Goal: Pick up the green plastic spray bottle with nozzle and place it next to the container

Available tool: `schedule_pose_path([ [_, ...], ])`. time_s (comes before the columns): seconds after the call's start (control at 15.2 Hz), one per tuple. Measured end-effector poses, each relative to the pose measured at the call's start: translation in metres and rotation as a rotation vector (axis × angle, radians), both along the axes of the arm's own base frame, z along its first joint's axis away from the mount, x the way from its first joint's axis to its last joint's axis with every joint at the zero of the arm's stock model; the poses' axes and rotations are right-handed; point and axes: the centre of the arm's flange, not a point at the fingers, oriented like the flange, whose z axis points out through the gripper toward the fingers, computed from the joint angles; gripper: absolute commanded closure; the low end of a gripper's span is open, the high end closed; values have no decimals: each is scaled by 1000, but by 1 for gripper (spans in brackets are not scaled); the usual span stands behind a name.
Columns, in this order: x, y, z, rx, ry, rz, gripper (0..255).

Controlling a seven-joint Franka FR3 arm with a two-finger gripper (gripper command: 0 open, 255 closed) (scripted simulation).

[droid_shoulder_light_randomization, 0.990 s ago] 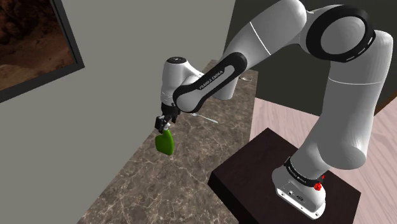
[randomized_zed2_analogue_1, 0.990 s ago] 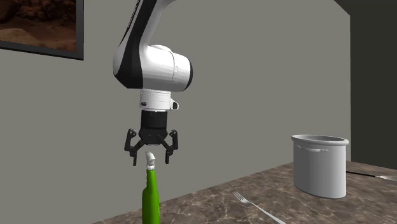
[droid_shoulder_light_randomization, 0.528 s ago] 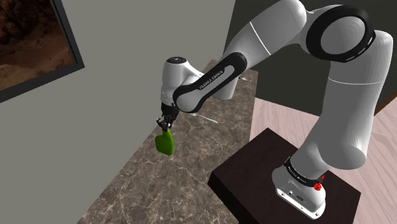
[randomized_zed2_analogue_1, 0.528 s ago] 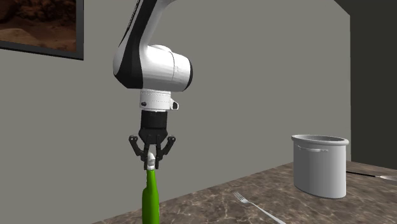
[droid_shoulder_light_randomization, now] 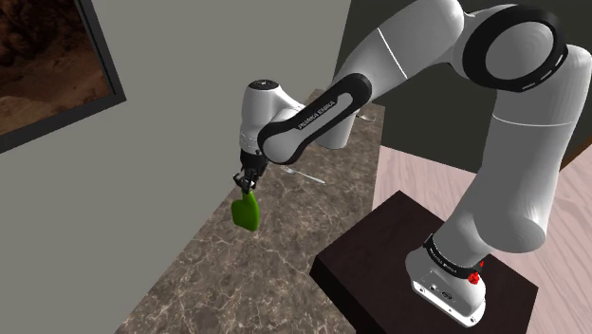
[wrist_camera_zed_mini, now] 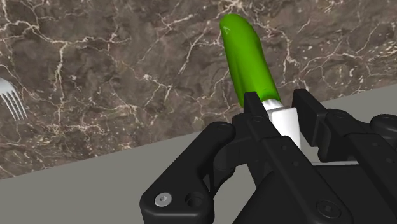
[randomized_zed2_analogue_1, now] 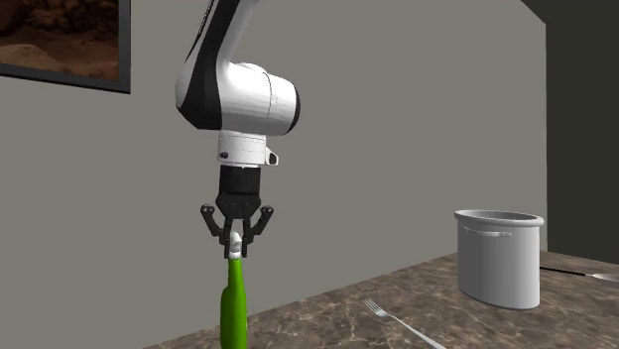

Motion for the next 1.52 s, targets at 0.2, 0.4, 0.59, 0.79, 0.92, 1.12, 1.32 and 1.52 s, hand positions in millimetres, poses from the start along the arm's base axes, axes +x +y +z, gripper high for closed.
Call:
schedule_pose_path([
  [0.2,0,-1,15,0,0,0,255],
  [0.4,0,0,29,0,0,0,255],
  [0.59,1,0,46,0,0,0,255],
  [0.79,0,0,61,0,0,0,255],
  [0.92,0,0,72,0,0,0,255],
  [1.12,2,-1,88,0,0,0,255],
  [1.32,1,0,104,0,0,0,255],
  [1.52,1,-1,120,0,0,0,255],
])
